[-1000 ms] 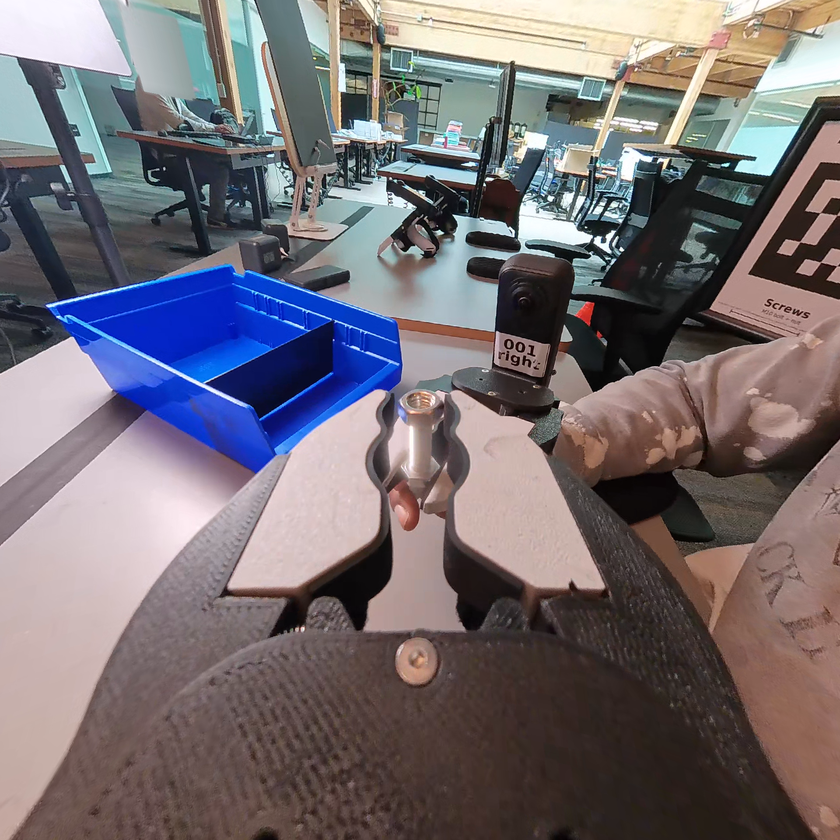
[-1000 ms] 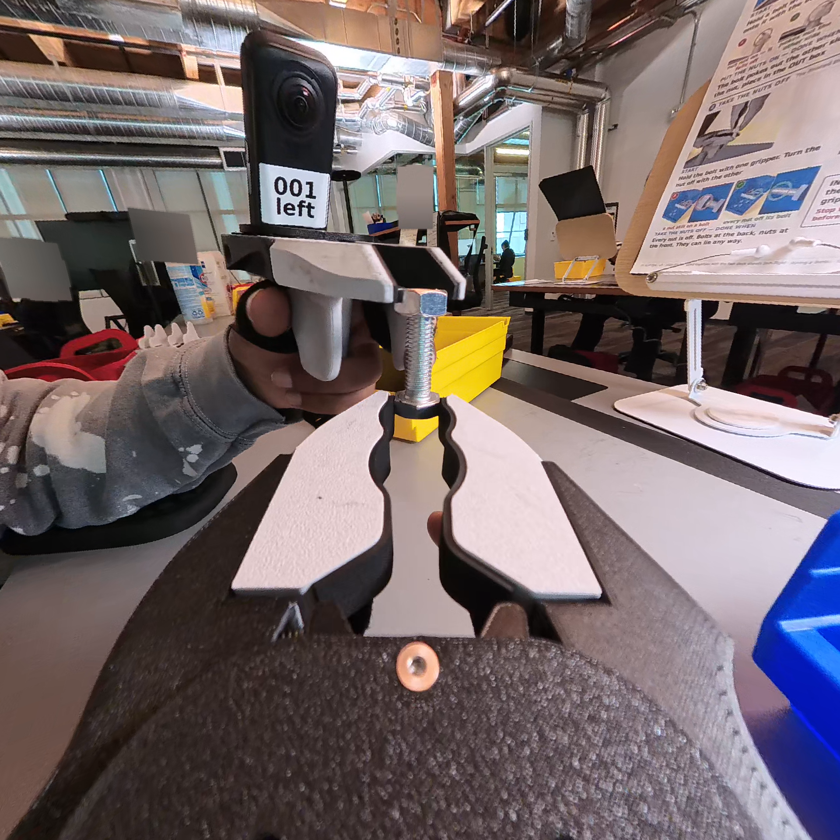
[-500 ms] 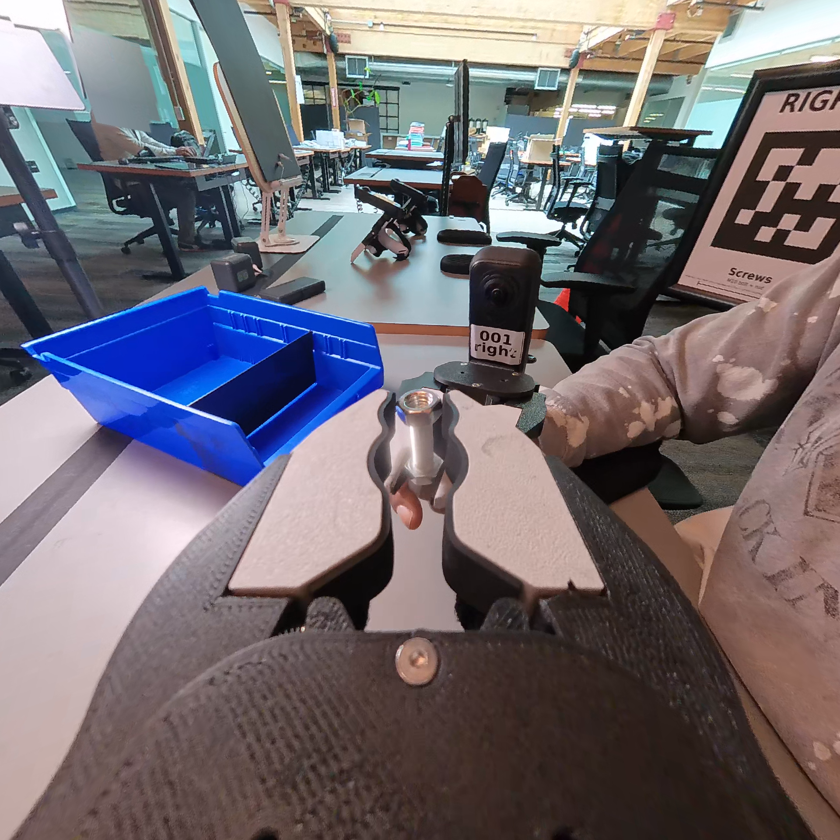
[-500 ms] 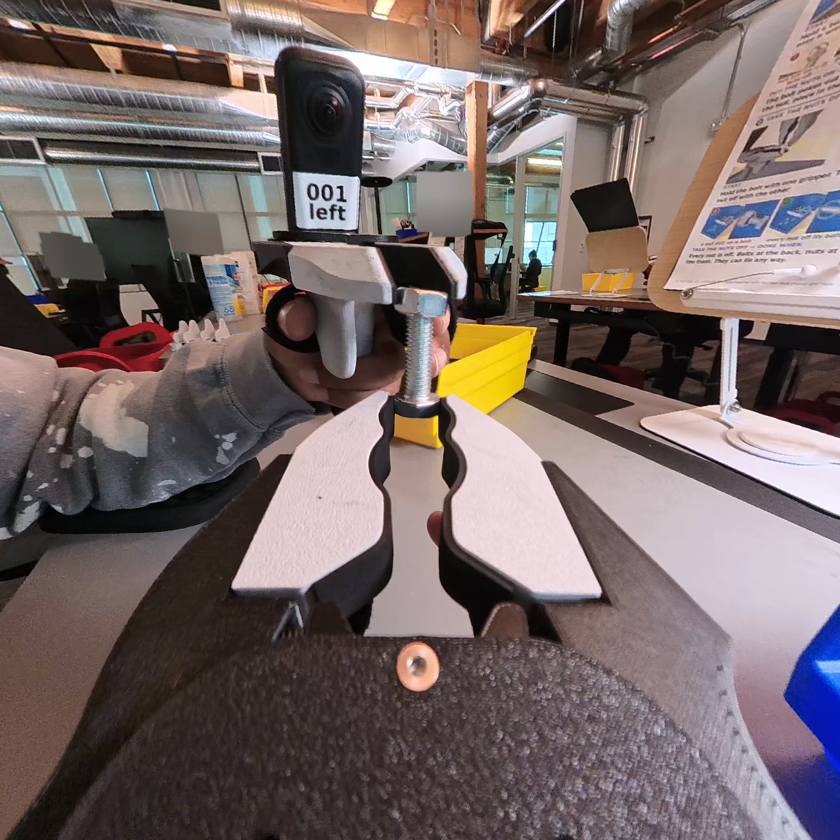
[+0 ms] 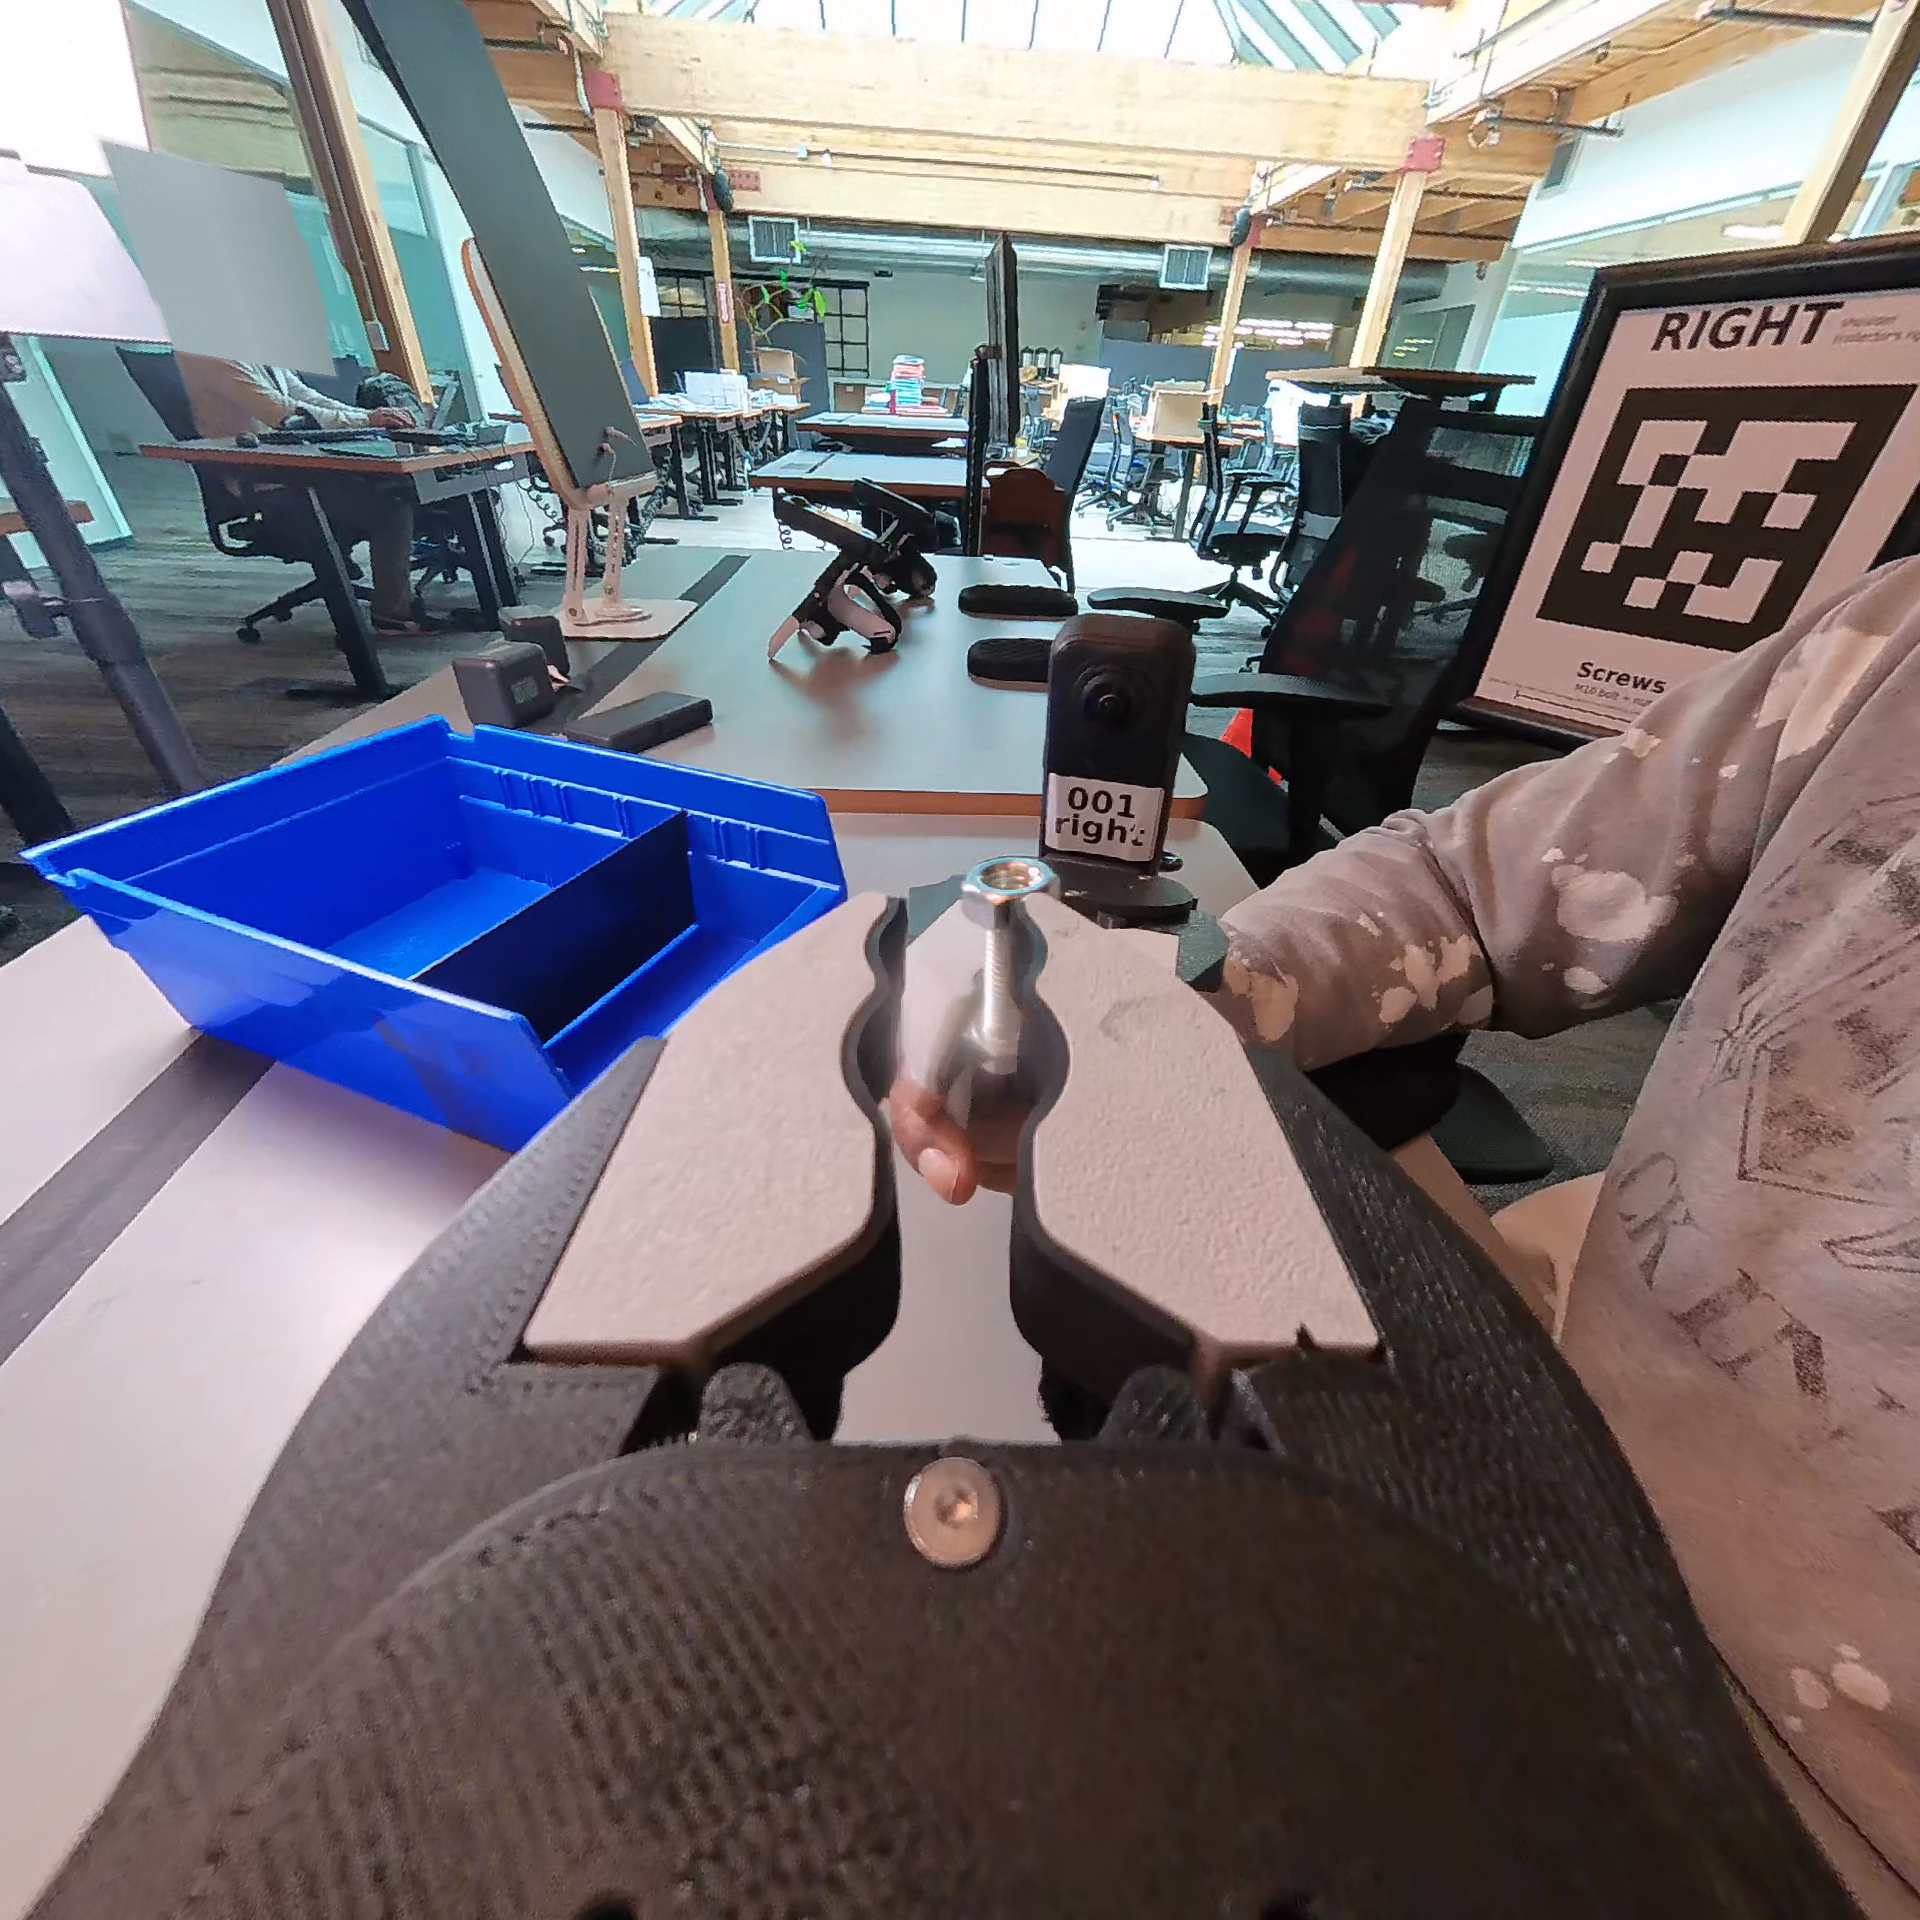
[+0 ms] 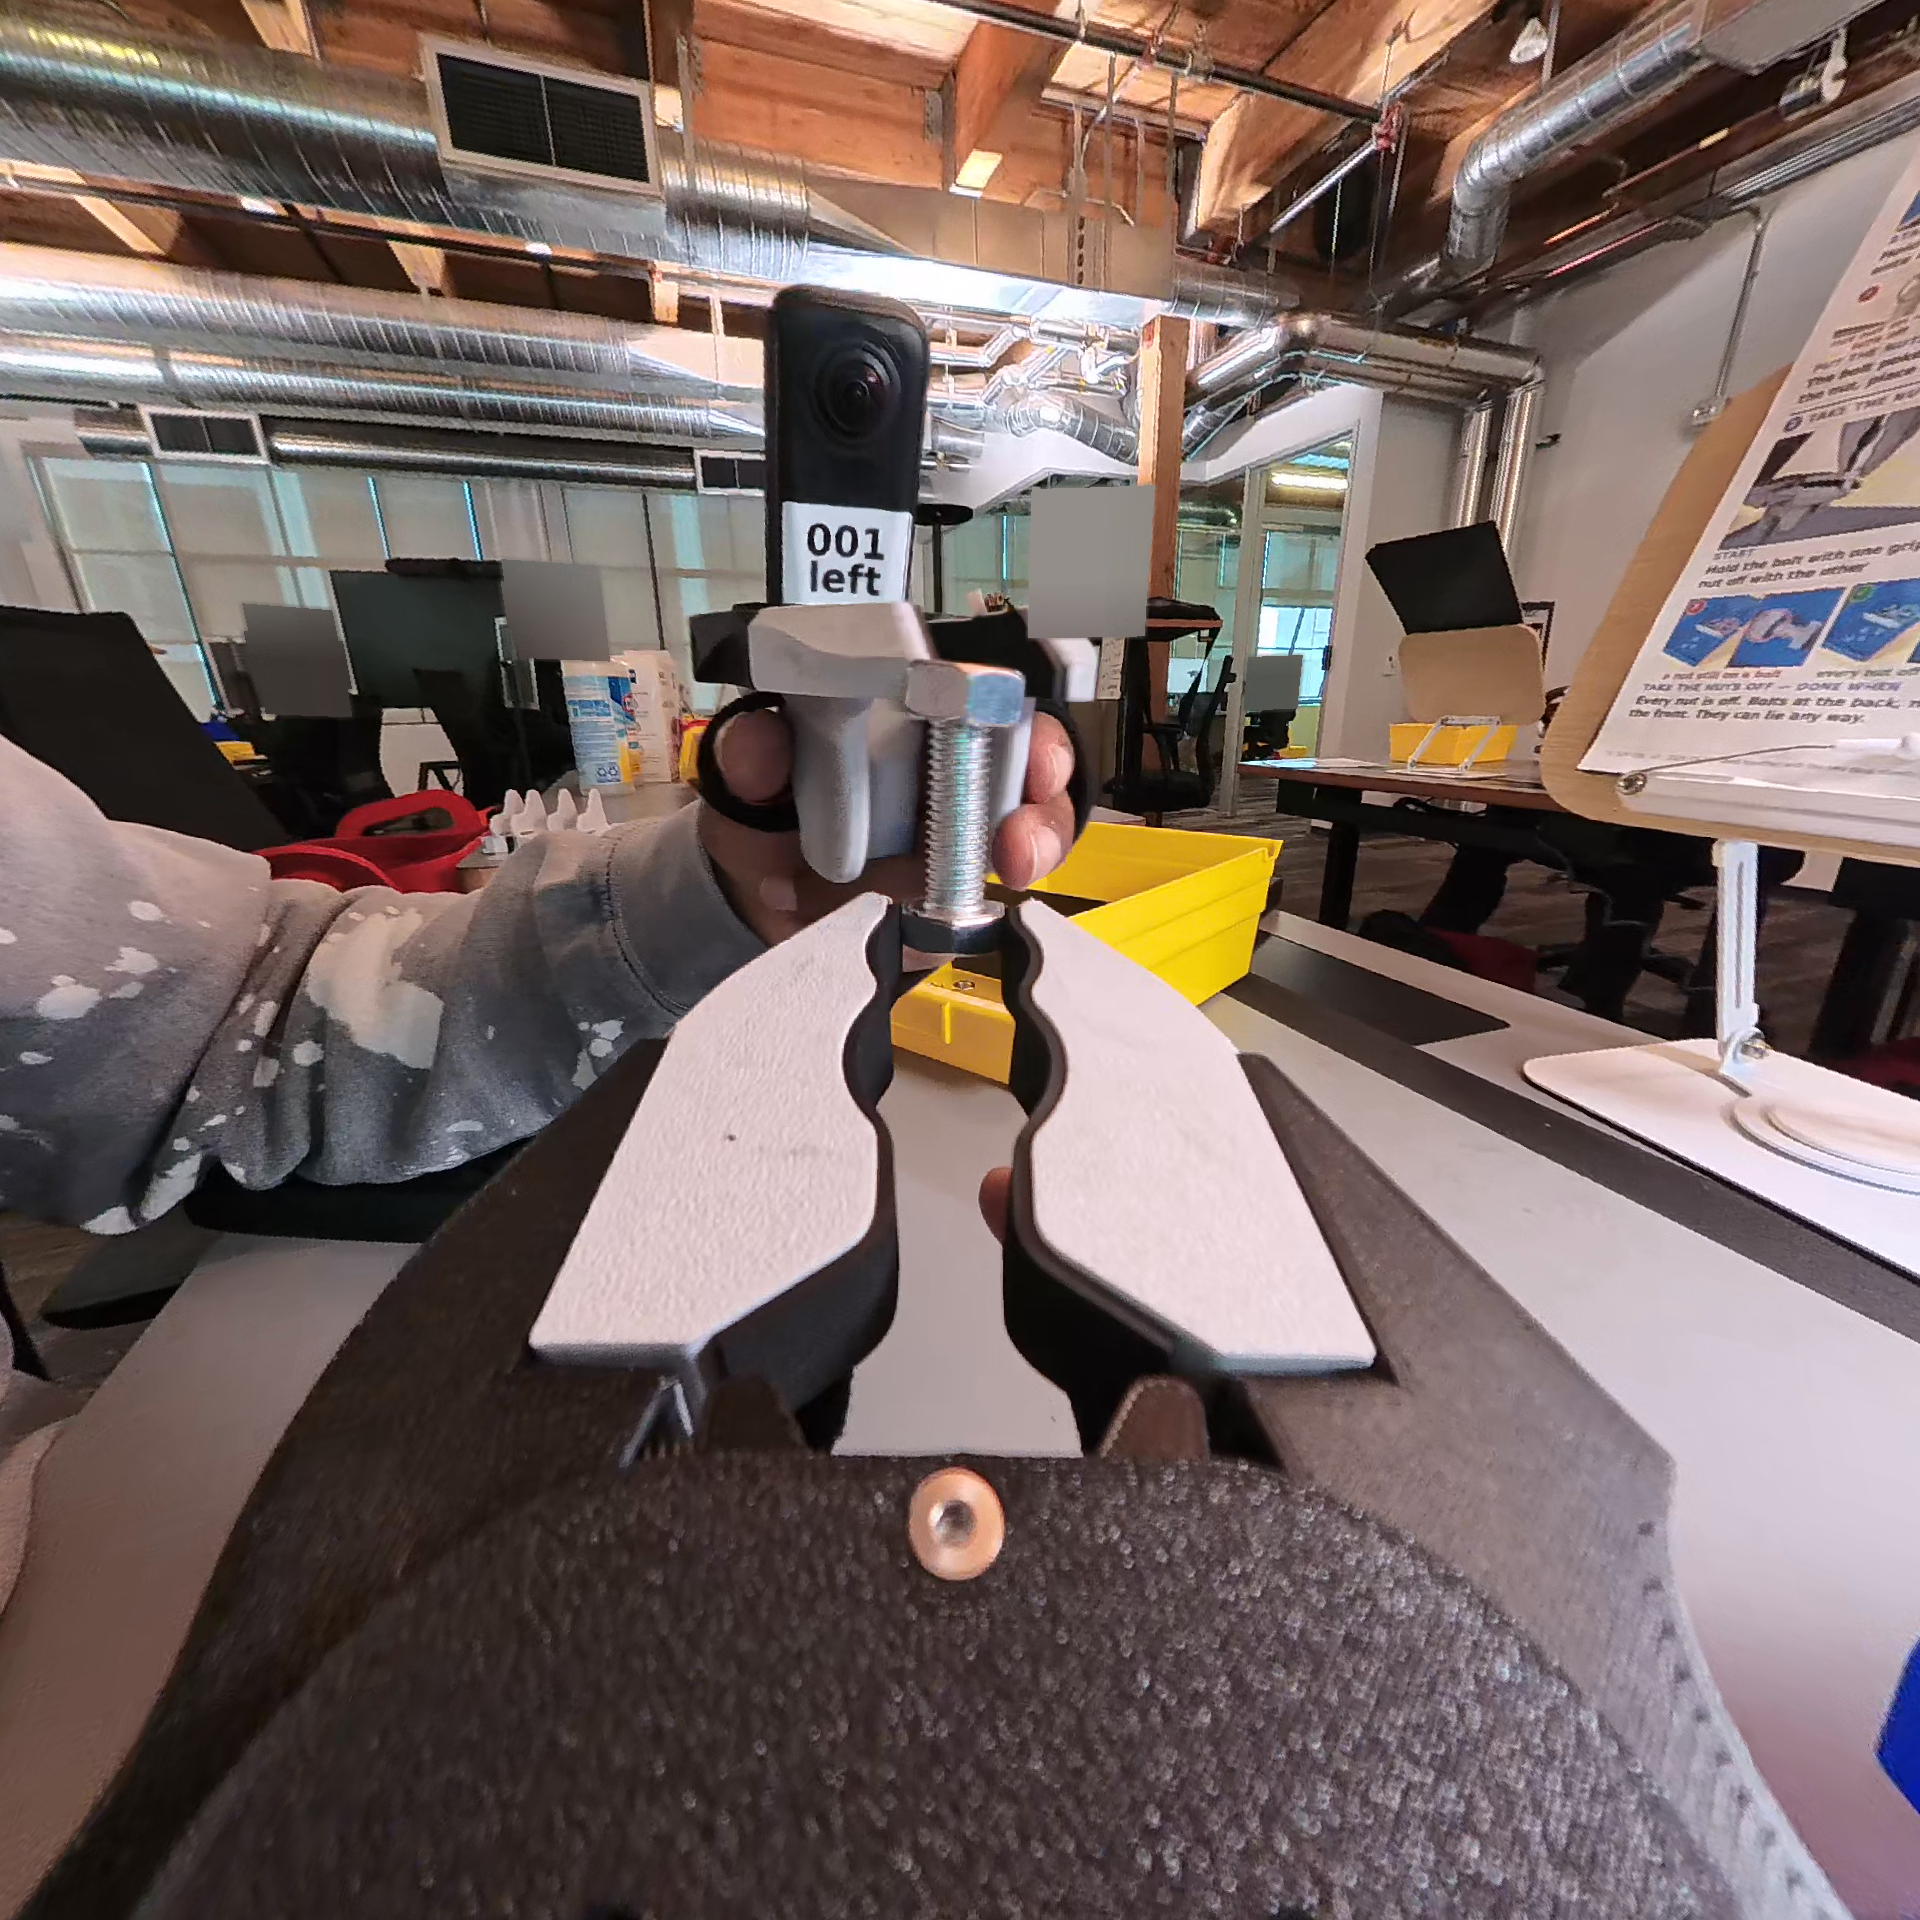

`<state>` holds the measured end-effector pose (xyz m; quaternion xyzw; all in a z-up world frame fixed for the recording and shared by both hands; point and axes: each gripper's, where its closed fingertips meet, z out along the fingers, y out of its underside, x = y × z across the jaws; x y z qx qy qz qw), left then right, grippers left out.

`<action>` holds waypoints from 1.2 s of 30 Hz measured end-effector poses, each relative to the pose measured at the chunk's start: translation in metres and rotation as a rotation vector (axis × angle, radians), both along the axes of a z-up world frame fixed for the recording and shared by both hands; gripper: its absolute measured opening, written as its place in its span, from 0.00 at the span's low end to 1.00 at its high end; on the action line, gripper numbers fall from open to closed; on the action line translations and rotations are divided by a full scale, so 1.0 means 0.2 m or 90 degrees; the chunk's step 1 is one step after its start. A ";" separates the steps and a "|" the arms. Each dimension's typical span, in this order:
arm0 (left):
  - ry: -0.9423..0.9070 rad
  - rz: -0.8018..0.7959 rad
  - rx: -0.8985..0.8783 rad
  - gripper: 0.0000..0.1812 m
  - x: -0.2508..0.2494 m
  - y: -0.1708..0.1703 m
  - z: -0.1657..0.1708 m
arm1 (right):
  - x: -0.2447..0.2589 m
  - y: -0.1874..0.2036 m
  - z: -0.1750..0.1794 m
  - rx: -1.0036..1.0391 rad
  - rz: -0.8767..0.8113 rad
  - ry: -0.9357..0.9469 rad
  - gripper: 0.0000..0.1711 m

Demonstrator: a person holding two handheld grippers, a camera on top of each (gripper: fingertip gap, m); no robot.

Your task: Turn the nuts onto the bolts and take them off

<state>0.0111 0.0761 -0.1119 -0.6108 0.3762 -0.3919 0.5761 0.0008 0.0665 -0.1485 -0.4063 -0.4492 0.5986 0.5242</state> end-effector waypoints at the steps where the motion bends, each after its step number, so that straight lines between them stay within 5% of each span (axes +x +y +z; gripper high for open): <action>1: -0.001 0.006 0.000 0.10 -0.01 0.01 0.00 | 0.00 0.00 0.00 0.000 0.001 0.000 0.10; 25: -0.050 -0.012 -0.025 0.15 0.00 0.01 0.02 | -0.03 0.03 0.01 -0.006 -0.023 -0.012 0.10; 31: -0.106 0.060 0.013 0.09 -0.19 0.04 0.18 | -0.07 -0.01 0.19 0.005 0.010 0.042 0.10; 36: -0.119 0.046 0.046 0.13 -0.26 -0.04 0.30 | -0.17 -0.01 0.34 0.019 0.015 0.071 0.11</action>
